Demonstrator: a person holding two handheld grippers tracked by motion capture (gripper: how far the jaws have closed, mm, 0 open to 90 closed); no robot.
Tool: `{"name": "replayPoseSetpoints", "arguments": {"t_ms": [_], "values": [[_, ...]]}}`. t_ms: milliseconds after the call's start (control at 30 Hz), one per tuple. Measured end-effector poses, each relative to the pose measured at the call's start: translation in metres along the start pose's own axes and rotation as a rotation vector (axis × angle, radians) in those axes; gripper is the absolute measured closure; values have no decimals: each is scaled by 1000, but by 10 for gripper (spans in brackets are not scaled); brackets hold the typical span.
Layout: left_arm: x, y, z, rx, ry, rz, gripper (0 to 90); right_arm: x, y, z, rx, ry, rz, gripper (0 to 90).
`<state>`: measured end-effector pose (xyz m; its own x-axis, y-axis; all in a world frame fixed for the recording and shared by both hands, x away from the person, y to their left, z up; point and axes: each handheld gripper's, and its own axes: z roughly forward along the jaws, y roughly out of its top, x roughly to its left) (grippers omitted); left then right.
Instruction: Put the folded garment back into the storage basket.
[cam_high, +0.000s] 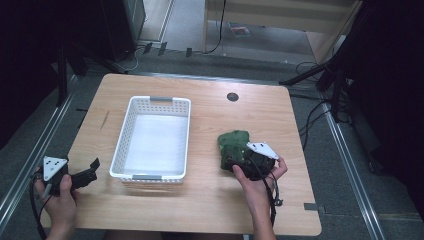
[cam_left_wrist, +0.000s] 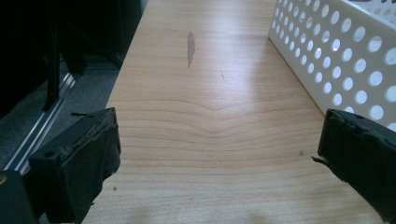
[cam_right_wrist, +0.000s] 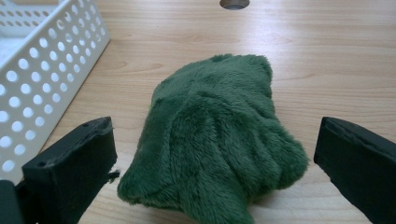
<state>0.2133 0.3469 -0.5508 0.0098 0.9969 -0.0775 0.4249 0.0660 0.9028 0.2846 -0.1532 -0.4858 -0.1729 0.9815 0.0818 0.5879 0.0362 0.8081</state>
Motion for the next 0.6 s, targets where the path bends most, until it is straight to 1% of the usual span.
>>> {"name": "replayPoseSetpoints", "arguments": {"t_ms": [33,67,133,167,233,267,333,367,400,467,500,567,600], "values": [[0,0,0,0,-1,-1,3,0,0,1,4,8,-2,0],[0,0,0,2,-1,-1,3,1,1,4,4,-3,7,0],[0,0,0,2,-2,-1,3,2,1,7,14,2,1,0],[0,0,0,3,-2,0,3,4,1,10,18,-18,8,0],[0,0,0,5,-2,0,3,5,1,14,26,-18,9,0],[0,0,0,6,-2,0,3,5,1,15,29,-25,12,0],[0,0,0,5,-3,-1,3,6,0,20,35,-14,15,0],[0,0,0,5,-4,-2,3,7,0,22,36,-21,16,0],[0,0,0,5,-4,-2,3,7,0,24,41,-10,12,0],[0,0,1,5,-3,-2,3,9,-1,27,47,-20,10,0],[0,0,1,5,-4,-2,3,10,-1,29,52,-15,4,0],[0,0,1,4,-5,-2,3,11,-1,32,58,-24,4,0],[0,0,1,4,-4,-4,3,11,-2,33,60,-19,-5,0]]}}
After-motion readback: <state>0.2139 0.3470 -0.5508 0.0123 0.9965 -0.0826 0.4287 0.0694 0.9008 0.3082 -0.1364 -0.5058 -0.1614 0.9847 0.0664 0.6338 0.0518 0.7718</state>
